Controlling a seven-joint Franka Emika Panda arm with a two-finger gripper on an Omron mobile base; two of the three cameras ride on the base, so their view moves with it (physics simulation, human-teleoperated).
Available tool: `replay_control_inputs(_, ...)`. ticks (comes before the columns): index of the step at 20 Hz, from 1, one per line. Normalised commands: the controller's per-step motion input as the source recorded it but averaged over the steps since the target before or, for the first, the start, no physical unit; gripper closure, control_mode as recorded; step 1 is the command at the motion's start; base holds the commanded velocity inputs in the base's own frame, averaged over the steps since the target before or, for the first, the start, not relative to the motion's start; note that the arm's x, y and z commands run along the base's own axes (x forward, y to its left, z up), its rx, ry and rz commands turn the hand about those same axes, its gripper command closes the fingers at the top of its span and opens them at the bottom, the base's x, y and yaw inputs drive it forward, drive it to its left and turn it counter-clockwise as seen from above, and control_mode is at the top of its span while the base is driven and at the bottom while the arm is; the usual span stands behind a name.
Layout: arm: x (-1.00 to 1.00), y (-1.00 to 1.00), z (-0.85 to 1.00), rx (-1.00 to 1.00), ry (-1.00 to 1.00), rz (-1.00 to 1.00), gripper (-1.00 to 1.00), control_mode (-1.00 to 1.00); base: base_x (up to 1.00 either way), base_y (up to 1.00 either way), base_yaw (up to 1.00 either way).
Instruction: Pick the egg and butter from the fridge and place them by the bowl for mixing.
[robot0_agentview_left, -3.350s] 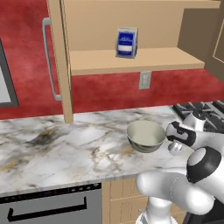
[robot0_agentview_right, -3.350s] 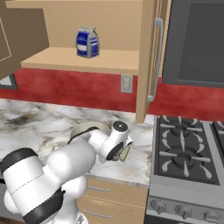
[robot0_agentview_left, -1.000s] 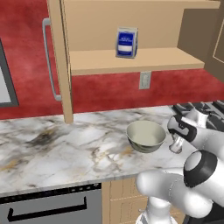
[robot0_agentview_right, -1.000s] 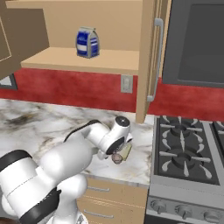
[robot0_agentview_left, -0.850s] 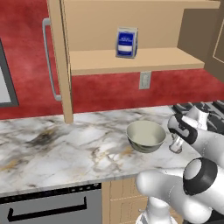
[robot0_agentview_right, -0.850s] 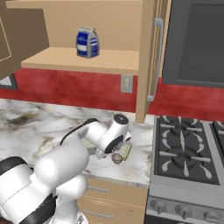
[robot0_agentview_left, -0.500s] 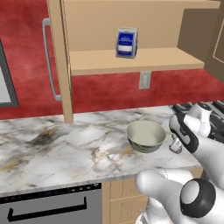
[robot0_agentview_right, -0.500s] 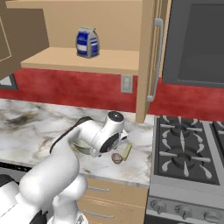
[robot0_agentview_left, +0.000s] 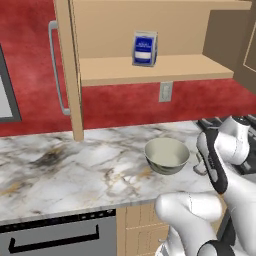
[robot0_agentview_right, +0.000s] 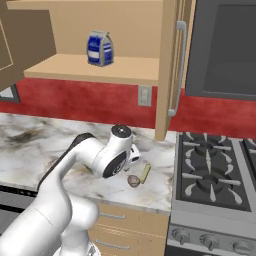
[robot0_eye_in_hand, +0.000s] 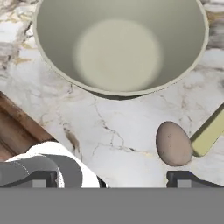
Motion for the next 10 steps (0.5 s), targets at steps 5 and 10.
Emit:
replay_control_inputs(5,-0.36,0.21,0.36,0.0,0.0,-0.2,-1.0,-1.0,0.0,0.0,0.0)
replay_control_inputs(10,-0.28,0.21,0.38,0.0,-0.06,-0.27,-1.0,-1.0,0.0,0.0,0.0)
